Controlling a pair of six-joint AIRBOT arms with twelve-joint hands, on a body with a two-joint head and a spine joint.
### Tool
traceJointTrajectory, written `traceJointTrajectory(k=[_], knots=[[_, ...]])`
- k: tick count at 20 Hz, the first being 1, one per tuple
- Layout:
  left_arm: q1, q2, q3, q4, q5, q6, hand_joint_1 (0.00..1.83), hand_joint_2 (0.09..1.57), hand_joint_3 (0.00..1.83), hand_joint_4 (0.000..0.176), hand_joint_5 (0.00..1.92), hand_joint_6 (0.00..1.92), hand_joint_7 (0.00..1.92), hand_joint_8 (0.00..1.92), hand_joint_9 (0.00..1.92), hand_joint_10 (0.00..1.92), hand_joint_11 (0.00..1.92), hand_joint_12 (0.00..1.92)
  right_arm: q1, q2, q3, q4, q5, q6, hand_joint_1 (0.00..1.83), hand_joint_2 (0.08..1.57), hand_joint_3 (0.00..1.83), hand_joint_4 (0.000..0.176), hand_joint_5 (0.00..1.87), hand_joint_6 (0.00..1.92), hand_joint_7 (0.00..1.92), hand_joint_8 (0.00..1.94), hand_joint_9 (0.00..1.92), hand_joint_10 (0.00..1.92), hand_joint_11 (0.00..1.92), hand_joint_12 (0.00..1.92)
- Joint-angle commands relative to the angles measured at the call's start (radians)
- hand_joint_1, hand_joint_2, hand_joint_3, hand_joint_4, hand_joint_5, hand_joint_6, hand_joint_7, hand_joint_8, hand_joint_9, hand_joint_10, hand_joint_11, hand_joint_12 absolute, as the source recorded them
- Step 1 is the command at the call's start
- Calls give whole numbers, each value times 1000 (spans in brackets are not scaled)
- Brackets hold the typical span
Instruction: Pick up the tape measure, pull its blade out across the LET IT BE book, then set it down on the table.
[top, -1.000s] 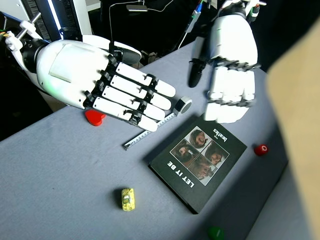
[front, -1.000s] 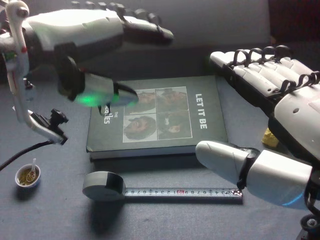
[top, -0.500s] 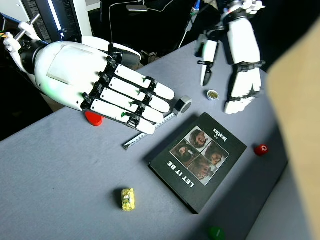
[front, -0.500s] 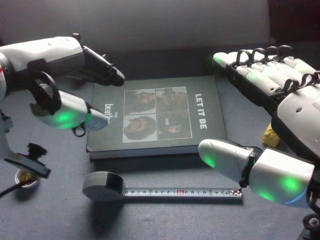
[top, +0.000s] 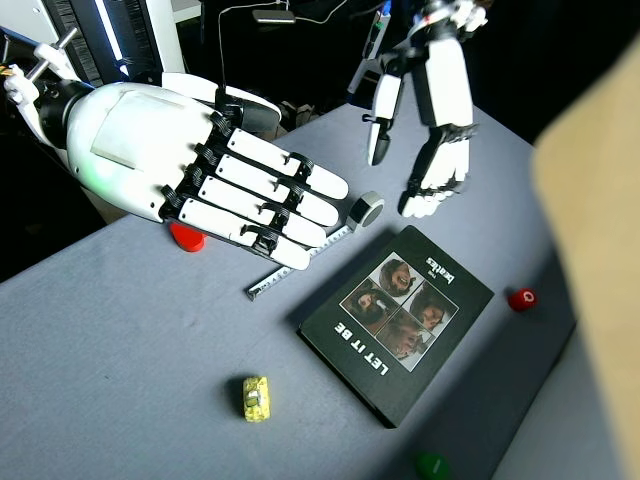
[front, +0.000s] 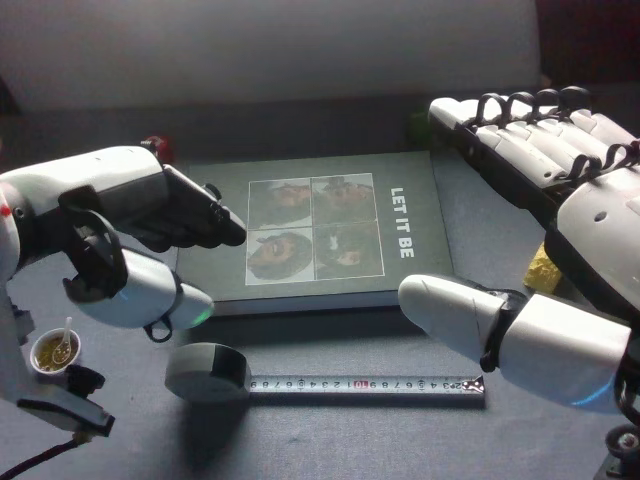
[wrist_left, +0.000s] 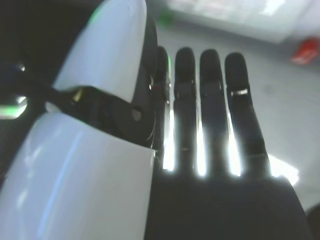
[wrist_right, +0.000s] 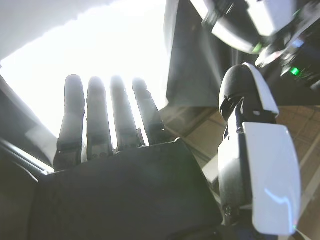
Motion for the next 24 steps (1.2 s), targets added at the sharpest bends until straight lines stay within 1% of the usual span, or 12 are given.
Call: traceJointTrajectory(k=[1,4,6,7,8,9,11,13,14,17,19,24], knots=[[0,3,-4,62,38,-8,1270,1055,0,0,689,5,618,5,539,7,210,788,8,2,-3,-74,103,9,92,1135,1,0,72,1,101,1,93,4,0,465],[49,3,-5,174,47,-9,1269,1056,0,0,714,10,641,9,555,8,213,782,9,2,-3,-74,108,10,93,1143,5,0,75,2,104,2,97,5,0,468],[77,2,-13,187,21,-46,1268,1056,0,0,716,9,648,10,561,9,221,782,9,2,-3,-74,111,11,93,1145,5,0,81,5,106,2,97,4,0,470],[102,-3,-33,279,-82,-204,1269,1056,0,0,715,8,649,9,562,9,223,782,11,1,-3,-73,111,12,93,1148,6,0,85,6,109,4,97,4,0,473],[141,-15,-48,394,-162,-416,1270,1060,2,0,716,7,652,10,564,9,224,781,11,1,-3,-73,112,13,92,1150,7,0,86,6,110,4,97,4,0,474],[164,-26,-59,430,-218,-531,1269,1062,3,0,716,7,655,10,567,9,224,780,12,1,-3,-73,113,14,91,1150,7,0,86,6,111,3,100,5,0,477],[159,-43,-84,462,-299,-597,1271,1066,4,0,712,4,653,8,571,10,228,779,13,1,-3,-73,115,15,91,1154,8,0,85,5,111,3,100,5,0,478],[191,-64,-111,526,-382,-772,1273,1066,3,0,718,5,654,6,573,8,231,775,14,1,-3,-73,116,16,89,1156,8,0,82,3,111,3,100,4,0,475],[227,-79,-128,554,-441,-886,1272,1066,2,0,722,7,654,5,577,9,241,778,14,1,-3,-73,117,16,88,1159,9,0,81,2,115,4,101,4,0,474],[323,-107,-155,617,-559,-1143,1273,1069,3,0,732,8,657,5,580,8,263,780,15,0,-3,-73,119,18,87,1166,11,0,81,2,116,4,101,4,0,471],[383,-123,-160,656,-602,-1256,1272,1070,3,0,731,6,658,4,581,6,274,779,16,0,-3,-74,119,19,88,1166,10,0,88,5,121,5,101,3,0,472],[424,-159,-143,753,-657,-1341,1278,1072,2,0,753,12,661,4,594,9,274,769,17,0,-2,-75,122,21,93,1168,7,0,80,1,124,3,109,4,0,464]])
